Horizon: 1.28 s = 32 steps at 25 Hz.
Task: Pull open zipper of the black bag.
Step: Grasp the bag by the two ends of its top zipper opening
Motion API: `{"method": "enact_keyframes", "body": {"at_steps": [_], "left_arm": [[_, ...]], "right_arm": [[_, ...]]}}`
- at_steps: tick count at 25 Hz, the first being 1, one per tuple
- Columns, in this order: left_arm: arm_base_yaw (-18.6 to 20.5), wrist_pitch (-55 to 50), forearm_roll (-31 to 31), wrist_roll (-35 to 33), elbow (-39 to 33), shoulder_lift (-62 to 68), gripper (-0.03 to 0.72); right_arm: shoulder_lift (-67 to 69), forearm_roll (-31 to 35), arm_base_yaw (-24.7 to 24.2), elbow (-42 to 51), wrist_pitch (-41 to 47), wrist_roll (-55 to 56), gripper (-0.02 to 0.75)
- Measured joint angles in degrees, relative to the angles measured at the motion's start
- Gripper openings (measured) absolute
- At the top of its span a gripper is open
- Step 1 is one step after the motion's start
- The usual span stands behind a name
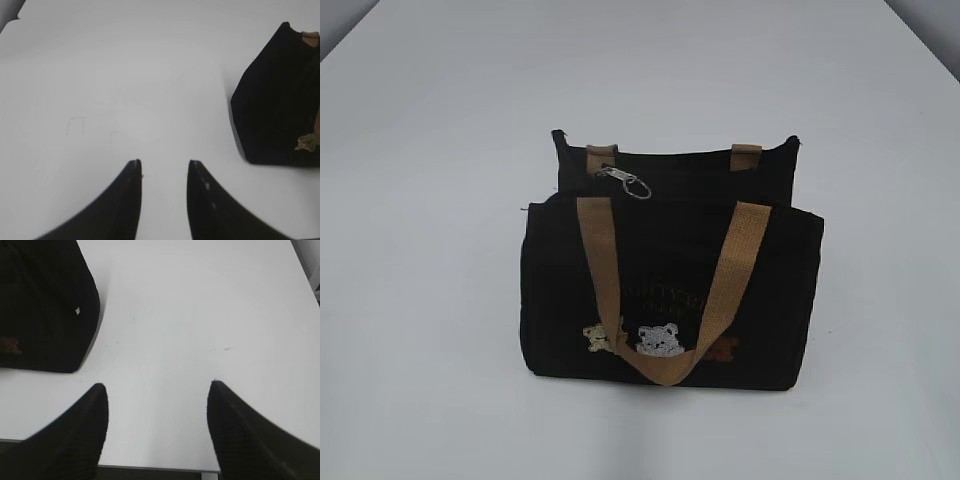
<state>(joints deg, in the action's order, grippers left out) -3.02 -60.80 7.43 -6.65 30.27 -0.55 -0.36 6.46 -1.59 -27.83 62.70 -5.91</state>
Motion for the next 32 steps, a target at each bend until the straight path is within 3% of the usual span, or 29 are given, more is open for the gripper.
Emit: {"method": "enact_keyframes", "body": {"at_steps": [16,19,24,32], "left_arm": [[0.00,0.10,1.95,0.00,0.06,2.99,0.241],[0.00,1.43,9.36,-2.40,0.84,8.88,0.270],[0.00,9.07,28.22,-10.59,3.02,23.62,0.374],[-1.96,12.77,48.54,-18.21,9.24,55.48,0.391]], "right_arm": [[0.00,0.69,0.00,0.00,0.00,0.00,0.485],[0.57,4.06,0.00,0.00,-0.23,-0.78,0.485],[7.78,10.00,0.00,-0.39,-2.05,-7.13,0.485],[20.33,19.05,2.63,-4.46,-11.34,-21.19,0.485]]}}
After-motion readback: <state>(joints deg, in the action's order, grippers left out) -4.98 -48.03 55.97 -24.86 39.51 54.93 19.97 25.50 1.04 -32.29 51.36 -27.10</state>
